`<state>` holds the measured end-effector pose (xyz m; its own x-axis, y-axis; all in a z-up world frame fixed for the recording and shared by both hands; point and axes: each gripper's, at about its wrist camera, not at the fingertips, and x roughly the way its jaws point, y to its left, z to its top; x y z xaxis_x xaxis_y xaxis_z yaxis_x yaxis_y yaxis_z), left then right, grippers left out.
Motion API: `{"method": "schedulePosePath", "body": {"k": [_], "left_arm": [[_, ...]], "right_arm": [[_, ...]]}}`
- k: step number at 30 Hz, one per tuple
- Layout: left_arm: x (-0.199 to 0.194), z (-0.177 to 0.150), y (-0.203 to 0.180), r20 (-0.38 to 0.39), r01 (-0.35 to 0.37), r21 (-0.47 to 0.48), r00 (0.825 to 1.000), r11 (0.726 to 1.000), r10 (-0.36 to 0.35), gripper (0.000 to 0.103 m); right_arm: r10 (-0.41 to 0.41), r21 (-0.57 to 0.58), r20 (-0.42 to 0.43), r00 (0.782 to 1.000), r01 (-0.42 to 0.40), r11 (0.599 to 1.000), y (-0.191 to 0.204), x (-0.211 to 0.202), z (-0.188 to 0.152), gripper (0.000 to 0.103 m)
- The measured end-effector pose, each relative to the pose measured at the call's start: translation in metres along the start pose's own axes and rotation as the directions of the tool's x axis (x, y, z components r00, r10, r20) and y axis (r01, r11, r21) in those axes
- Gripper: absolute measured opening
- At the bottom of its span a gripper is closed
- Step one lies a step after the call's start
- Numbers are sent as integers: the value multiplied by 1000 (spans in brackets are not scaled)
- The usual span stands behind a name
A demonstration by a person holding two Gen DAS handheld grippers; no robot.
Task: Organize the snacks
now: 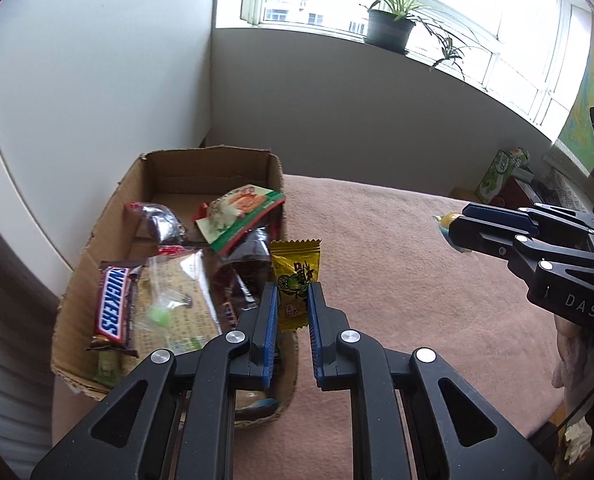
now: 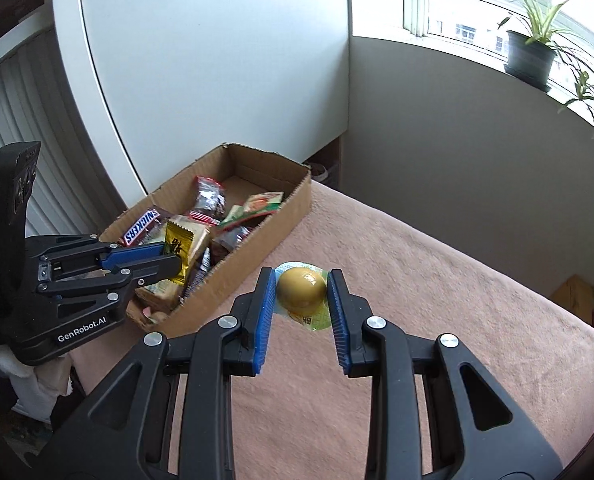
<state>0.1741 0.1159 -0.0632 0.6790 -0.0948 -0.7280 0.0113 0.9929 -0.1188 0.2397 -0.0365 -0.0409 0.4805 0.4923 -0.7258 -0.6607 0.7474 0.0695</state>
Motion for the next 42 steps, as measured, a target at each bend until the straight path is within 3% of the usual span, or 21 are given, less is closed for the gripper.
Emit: {"method": "schedulePosePath", "body": {"k": [10,13,15,18,20,27,30,34,36,38,42], "left_arm": [[-6,-5,53,2,-58,-78,998,995,58,13],[-8,-8,66,-2,-65,-107,998,992,66,13],[-7,-8,70,-13,-71,-119,997,990,70,14],[-8,-10,74,-15,-75,-138,997,988,73,23],[-10,-11,76,-10,-84,-144,996,986,83,35],[-22,-14,70,6,-85,-144,996,986,86,36],[-29,-19,65,18,-96,-142,995,985,100,49],[-44,-29,56,38,-112,-133,992,985,118,50],[-51,-33,51,49,-122,-135,990,983,129,54],[-60,-40,47,67,-136,-136,987,981,146,63],[-75,-51,38,93,-178,-137,977,974,192,64]], "right_arm": [[117,-31,-27,993,-118,993,60,41,29,28],[134,-41,-36,990,-136,990,70,50,33,33],[126,-44,-33,991,-127,991,74,51,33,44],[124,-26,-11,992,-125,992,72,44,33,60],[127,-12,-3,992,-127,992,68,39,33,61],[127,16,13,992,-127,992,59,18,22,63],[120,14,25,992,-120,993,57,8,13,69],[102,15,47,994,-103,995,54,-7,-1,71],[90,18,62,994,-91,996,53,-16,-9,78],[78,16,78,994,-79,997,55,-25,-16,87],[34,0,104,994,-35,999,60,-43,-31,92]]}}
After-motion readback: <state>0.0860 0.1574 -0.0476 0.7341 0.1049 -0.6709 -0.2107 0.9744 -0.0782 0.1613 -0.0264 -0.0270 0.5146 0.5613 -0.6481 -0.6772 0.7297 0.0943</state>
